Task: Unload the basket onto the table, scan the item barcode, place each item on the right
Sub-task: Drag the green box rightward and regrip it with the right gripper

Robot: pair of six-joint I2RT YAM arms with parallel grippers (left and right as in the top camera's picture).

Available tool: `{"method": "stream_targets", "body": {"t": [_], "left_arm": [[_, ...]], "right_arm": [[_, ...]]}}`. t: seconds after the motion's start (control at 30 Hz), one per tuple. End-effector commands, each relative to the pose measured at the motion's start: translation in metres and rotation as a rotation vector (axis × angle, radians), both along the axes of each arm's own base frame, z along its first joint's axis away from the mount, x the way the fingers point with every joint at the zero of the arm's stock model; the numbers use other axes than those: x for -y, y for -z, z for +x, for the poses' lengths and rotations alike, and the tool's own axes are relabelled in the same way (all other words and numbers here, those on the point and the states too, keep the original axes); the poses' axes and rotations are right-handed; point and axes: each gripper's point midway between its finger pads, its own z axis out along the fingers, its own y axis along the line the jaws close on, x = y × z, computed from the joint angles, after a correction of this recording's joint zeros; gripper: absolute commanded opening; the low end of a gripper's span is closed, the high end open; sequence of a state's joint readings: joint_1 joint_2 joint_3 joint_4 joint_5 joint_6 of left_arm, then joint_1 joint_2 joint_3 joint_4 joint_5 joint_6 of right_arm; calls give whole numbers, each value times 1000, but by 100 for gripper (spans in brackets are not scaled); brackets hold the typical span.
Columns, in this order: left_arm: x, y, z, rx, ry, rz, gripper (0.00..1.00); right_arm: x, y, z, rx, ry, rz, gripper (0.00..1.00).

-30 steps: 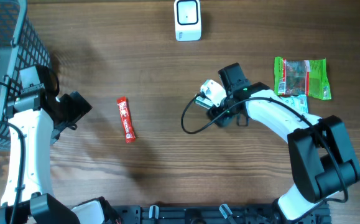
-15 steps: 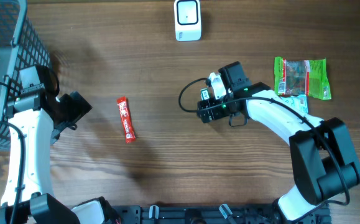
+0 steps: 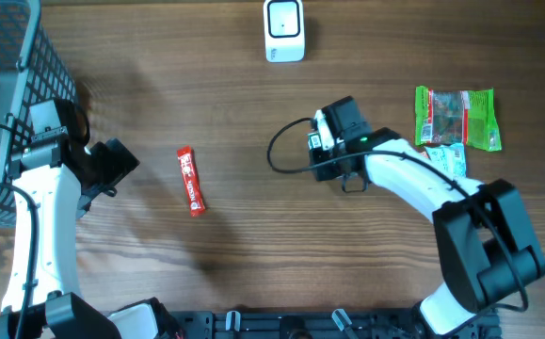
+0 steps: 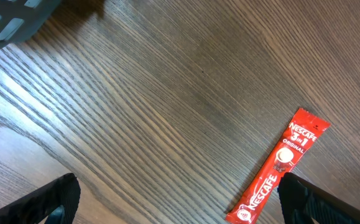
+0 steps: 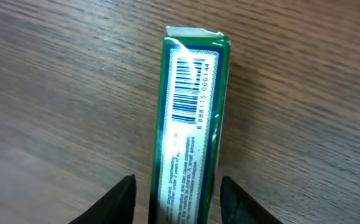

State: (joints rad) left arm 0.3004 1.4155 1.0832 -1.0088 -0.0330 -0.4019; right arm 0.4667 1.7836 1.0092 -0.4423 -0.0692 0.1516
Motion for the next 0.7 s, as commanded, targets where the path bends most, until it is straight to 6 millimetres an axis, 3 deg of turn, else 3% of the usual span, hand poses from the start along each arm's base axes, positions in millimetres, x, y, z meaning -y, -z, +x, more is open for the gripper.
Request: {"method": "stream_targets", "body": {"t": [0.0, 0.13, 0.27, 0.3, 0.37, 0.53, 0.67], "left_arm": [[-3, -2, -2, 6, -18, 10, 100], [-3, -2, -2, 6, -18, 10, 100], [-3, -2, -2, 6, -18, 10, 100], [-3, -2, -2, 6, -18, 10, 100], [-3, -2, -2, 6, -18, 10, 100], [-3, -2, -2, 6, -18, 10, 100], [-3, -2, -2, 6, -18, 10, 100]], "right_arm": [[6, -11, 10, 103, 20, -123, 41], [5, -11, 9, 108, 16, -131, 31], [5, -11, 10, 109, 15, -131, 31], [5, -11, 10, 111, 14, -130, 37], [5, -11, 10, 110, 13, -130, 38], [11, -9, 10, 116, 23, -159, 20], [12, -8, 10, 85, 27, -104, 19]]}}
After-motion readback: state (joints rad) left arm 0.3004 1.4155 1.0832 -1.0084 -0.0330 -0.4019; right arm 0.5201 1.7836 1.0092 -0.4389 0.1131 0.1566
